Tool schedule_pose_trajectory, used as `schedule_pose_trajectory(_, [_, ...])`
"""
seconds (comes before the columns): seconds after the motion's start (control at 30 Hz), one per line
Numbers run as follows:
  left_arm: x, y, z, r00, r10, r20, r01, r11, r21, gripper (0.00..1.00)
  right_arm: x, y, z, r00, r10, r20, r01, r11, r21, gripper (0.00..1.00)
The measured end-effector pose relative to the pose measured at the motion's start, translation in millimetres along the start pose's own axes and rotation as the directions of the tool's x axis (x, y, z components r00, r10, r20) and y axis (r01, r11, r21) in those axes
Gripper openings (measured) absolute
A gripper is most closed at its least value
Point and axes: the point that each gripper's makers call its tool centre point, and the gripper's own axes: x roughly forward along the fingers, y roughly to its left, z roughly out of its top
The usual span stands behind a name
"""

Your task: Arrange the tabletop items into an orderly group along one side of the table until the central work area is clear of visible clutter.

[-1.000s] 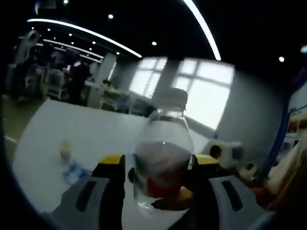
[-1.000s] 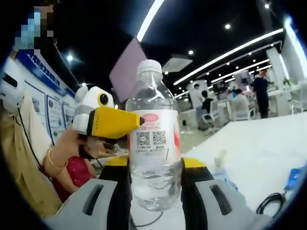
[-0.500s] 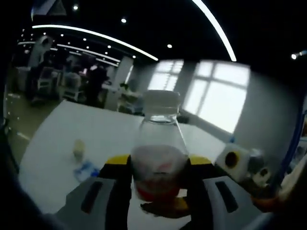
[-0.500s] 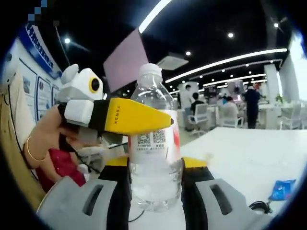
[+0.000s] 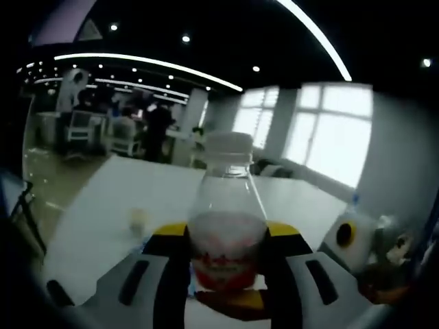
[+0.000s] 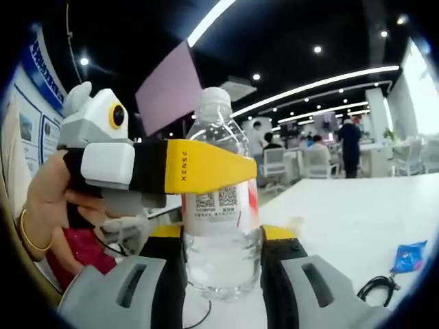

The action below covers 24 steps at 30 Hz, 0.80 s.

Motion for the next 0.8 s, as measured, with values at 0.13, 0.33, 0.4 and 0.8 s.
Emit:
schedule_pose_trajectory(0.13, [-2, 1.7, 0.9, 1.0, 0.009, 0.007, -0.009, 1.0, 0.01, 0.37, 1, 2, -0.3, 1.0, 0.007, -0.007, -0.007, 1.0, 0.02, 0.41])
schedule_pose_trajectory(0.33, [-2, 2.6, 2.6, 1.0, 0.008, 0.019, -0.008, 1.0, 0.01, 0.37, 2, 2, 0.3, 1.0, 0.012, -0.015, -0.011, 1.0, 0.017, 0.43])
schedule_pose_trajectory(0.4, [-2, 2.1, 3.7, 1.0, -0.002, 0.021, 0.002, 1.0, 0.022, 0.37, 2, 2, 0.7, 1.0, 0.014, -0.018, -0.014, 1.0, 0.012, 0.43])
schedule_pose_trajectory(0.8, [0, 20.5, 9.3, 0.997, 0.045, 0.058, -0.048, 0.997, 0.065, 0.37, -9, -21, -7.9, 0.995, -0.062, -0.078, 0.063, 0.998, 0.019, 0.82])
